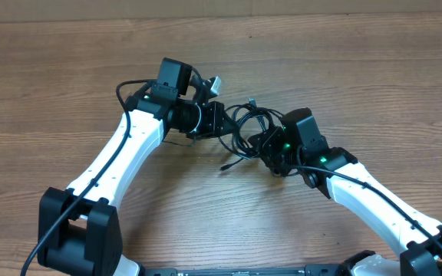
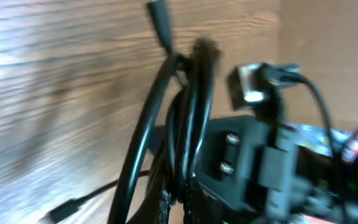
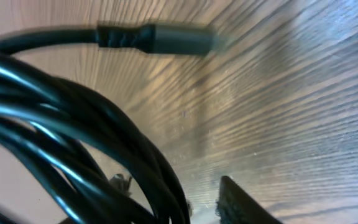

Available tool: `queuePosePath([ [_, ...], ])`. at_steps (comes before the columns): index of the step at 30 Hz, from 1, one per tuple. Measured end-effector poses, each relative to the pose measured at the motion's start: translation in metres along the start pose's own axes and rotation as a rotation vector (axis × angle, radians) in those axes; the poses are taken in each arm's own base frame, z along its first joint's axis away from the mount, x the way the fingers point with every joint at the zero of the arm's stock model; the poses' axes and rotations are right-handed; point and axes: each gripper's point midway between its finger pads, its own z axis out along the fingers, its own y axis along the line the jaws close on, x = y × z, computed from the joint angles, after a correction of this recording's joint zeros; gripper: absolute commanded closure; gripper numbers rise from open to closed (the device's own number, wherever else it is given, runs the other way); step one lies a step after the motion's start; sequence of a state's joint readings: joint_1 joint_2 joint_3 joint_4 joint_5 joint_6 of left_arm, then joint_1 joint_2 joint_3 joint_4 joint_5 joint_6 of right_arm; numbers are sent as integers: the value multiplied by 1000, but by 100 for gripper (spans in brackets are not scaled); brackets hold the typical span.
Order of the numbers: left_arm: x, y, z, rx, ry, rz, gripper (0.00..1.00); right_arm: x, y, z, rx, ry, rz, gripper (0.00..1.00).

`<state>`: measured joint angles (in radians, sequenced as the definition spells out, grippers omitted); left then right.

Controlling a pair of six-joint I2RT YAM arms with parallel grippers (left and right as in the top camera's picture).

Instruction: Untangle cables

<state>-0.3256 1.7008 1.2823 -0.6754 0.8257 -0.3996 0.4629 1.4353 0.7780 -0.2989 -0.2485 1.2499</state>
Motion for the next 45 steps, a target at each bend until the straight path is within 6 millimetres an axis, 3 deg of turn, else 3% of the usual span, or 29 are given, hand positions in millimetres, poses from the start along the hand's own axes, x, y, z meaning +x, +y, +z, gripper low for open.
queuePosePath([
  [3, 0, -13, -1, 69, 12, -10, 96, -4, -1, 0, 7, -26, 19, 87],
  [5, 1, -17, -1, 94, 19, -38, 96, -3, -9, 0, 38, -26, 33, 96],
  [9, -14, -24, -3, 125, -23, -135, 96, 0, -33, -2, 140, -25, 49, 96],
  [13, -41, -25, -8, 130, -124, -242, 94, -4, -34, -3, 147, -43, -36, 96],
  [15, -53, -21, -11, 111, -177, -284, 78, -6, -32, -2, 144, -48, -91, 96],
  [16, -58, -14, -12, 84, -210, -312, 54, -7, -33, -3, 150, -51, -126, 90],
  [18, -62, -5, -14, 41, -241, -335, 37, -8, -35, -3, 160, -51, -188, 70],
  [19, -60, -1, -14, 23, -237, -343, 31, -9, -35, -3, 159, -53, -232, 54],
  [20, -54, 5, -13, -6, -222, -359, 28, -9, -34, -3, 158, -50, -274, 46],
  [25, -25, 33, -13, -145, -146, -388, 32, -12, -29, -2, 146, -54, -437, 33],
  [32, 10, 62, -17, -321, -70, -457, 50, -29, -29, -11, 172, -77, -492, 25],
  [34, 16, 65, -11, -358, -65, -455, 66, -36, -23, -24, 180, -93, -492, 25],
  [35, 23, 66, -4, -385, -56, -452, 68, -37, -20, -29, 179, -99, -489, 25],
  [41, 20, 71, 28, -537, -119, -274, 62, -43, -13, -62, 170, -134, -469, 24],
  [45, 15, 88, 42, -627, -141, -201, 59, -40, -16, -67, 176, -130, -467, 23],
])
